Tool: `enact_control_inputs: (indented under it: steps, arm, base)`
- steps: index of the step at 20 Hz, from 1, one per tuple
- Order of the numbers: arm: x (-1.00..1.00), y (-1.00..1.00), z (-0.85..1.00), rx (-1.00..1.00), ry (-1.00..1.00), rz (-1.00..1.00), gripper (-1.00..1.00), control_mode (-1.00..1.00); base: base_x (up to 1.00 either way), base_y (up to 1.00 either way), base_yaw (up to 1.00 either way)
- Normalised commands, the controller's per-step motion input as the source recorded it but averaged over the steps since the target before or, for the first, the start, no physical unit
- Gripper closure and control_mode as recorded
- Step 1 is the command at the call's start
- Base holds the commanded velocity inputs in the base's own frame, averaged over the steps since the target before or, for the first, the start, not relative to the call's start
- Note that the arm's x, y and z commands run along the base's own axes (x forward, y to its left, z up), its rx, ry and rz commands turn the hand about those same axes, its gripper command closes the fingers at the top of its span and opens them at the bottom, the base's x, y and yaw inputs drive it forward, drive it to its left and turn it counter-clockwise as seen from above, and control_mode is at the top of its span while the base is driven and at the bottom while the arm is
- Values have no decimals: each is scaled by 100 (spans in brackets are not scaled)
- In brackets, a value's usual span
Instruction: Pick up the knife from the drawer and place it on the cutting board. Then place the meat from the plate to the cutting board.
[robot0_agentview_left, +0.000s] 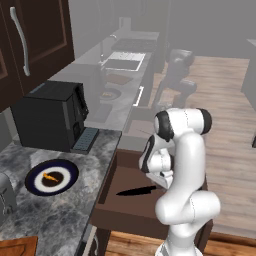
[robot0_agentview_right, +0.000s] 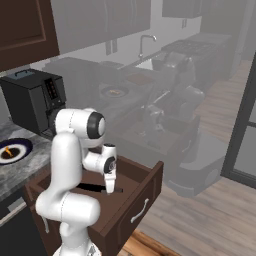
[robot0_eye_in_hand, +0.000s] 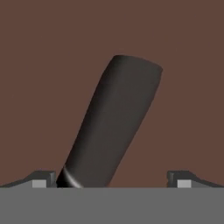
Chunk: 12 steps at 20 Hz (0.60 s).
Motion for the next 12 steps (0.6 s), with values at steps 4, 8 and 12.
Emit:
enact_control_inputs:
  steps: [4,8,12]
  arm:
    - [7,0,-24,0,-2,-2,-100,-100]
    - [11,0,-20,0,-3,-2,-100,-100]
    - [23,0,-11,0,-6,0,-100,-100]
  base:
    - [0,0,0]
    - [0,0,0]
    - [0,0,0]
